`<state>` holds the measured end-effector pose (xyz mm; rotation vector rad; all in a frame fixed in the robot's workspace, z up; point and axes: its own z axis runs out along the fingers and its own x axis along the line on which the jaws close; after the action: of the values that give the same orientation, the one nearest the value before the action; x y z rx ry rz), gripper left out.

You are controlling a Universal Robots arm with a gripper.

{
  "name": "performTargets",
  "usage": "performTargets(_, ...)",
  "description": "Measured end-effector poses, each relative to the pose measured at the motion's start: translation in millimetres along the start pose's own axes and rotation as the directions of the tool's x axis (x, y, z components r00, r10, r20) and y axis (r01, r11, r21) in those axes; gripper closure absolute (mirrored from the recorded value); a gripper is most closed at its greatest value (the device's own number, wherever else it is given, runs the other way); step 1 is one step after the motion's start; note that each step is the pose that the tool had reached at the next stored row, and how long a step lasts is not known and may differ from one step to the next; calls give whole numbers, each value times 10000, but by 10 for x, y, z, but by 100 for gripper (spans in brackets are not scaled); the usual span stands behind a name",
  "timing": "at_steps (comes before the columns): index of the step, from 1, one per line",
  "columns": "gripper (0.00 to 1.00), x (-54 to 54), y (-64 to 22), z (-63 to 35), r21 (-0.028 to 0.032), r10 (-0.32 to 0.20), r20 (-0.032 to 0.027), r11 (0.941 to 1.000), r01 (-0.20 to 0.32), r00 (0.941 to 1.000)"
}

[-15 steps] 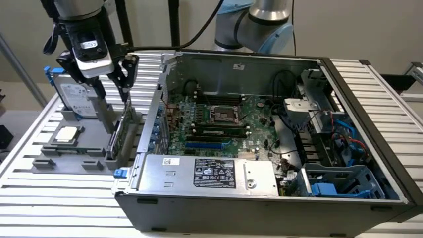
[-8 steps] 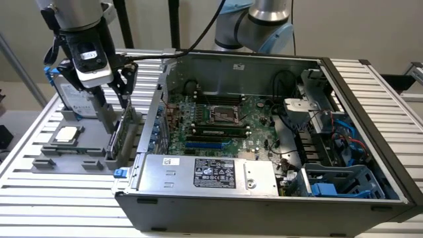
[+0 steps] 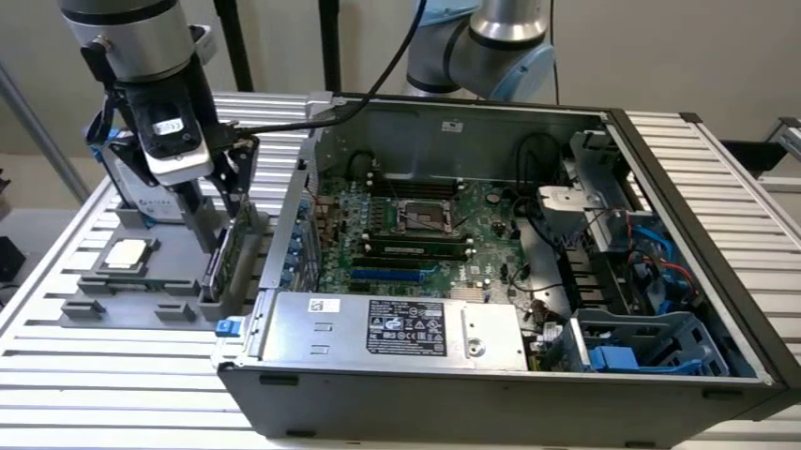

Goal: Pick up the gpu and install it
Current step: 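Pick up the gpu and move the gpu toward the slot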

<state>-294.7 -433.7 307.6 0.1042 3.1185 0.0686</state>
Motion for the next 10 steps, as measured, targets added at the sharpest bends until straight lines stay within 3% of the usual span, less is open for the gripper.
performTargets(10, 0, 13, -6, 182, -2, -64, -2, 10000, 64, 10000)
